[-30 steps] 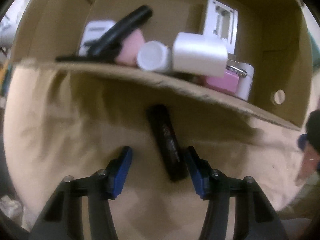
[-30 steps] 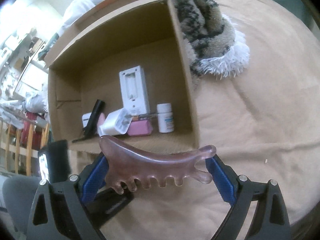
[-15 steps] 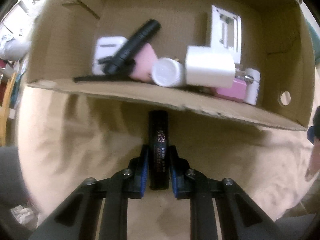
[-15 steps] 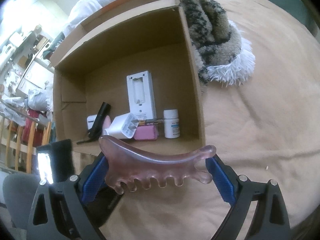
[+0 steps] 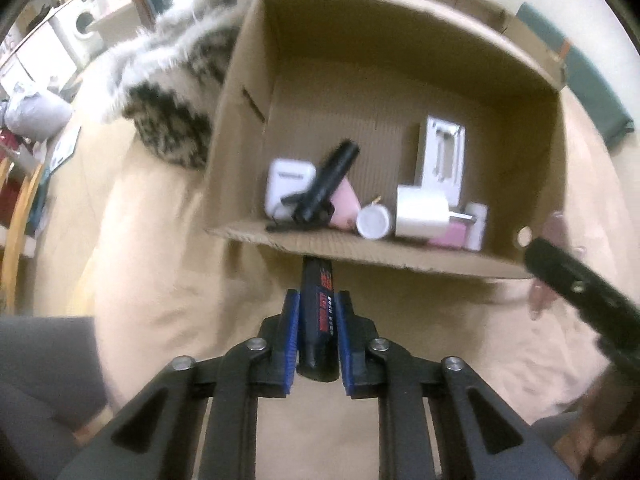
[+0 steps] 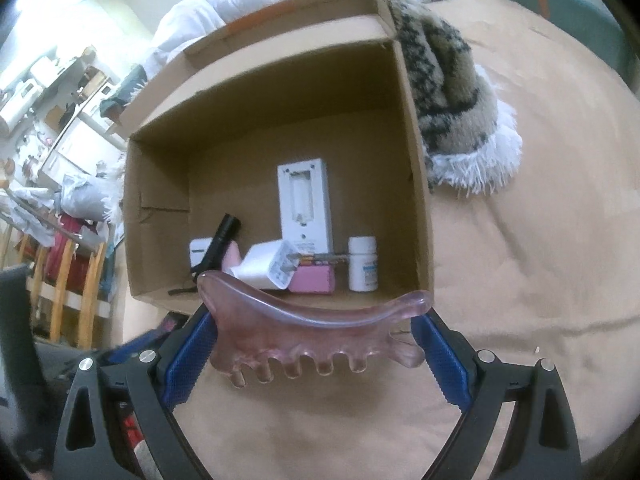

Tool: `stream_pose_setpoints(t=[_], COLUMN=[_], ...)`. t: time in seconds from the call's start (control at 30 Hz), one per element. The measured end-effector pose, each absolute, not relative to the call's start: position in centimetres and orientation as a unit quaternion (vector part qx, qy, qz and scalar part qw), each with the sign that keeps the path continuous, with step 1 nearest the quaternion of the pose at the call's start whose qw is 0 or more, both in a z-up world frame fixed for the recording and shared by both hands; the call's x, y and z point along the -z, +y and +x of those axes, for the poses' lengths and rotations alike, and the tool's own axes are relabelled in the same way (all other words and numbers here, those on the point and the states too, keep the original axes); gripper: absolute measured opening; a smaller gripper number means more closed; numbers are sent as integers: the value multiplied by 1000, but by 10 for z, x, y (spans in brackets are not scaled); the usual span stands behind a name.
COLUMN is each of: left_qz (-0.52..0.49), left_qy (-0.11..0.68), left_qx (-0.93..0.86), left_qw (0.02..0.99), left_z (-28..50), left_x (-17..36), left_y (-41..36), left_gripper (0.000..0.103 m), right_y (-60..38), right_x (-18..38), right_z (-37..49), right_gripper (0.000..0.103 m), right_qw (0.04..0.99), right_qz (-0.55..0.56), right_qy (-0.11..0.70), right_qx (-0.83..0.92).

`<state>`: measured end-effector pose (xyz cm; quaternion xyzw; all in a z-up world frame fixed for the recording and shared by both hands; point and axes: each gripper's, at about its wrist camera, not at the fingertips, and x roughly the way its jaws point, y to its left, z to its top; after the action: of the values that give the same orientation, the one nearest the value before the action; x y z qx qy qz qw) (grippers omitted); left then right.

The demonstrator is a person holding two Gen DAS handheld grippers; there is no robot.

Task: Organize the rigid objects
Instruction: 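Carry the gua sha and black case into the box and open both tools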

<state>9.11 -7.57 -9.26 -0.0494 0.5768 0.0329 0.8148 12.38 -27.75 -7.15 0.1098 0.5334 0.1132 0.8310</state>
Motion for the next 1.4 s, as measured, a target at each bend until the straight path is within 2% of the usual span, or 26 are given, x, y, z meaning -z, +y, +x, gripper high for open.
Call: stream_pose_setpoints(t=[0.1, 0.3, 0.57, 0.93, 1.17, 1.4], left_qz=[-43, -39, -59, -92, -80, -65], left_qy=[559, 518, 501, 541, 566, 558], left_qx=[-20, -3, 8, 98, 78, 64], left_qw=[828, 854, 864, 830, 817, 825], left_z=[89, 116, 157, 198, 201, 200], left_x=[70, 39, 28, 70, 105, 108], left_y=[-63, -65, -49, -53, -56, -59], left_gripper=[10, 10, 10, 10, 10, 10], right_y=[-275, -270, -279, -263, -260, -250], right_x=[63, 47, 50, 69, 81, 93], right_z=[126, 133, 148, 188, 190, 193], right_gripper=[101, 101, 101, 101, 101, 101], right_qw=[839, 854, 849, 842, 835, 827], right_qz=[114, 105, 129, 105, 94, 81], right_qy=[518, 491, 495, 514, 531, 546], right_qx=[-122, -135, -133, -129, -112, -108])
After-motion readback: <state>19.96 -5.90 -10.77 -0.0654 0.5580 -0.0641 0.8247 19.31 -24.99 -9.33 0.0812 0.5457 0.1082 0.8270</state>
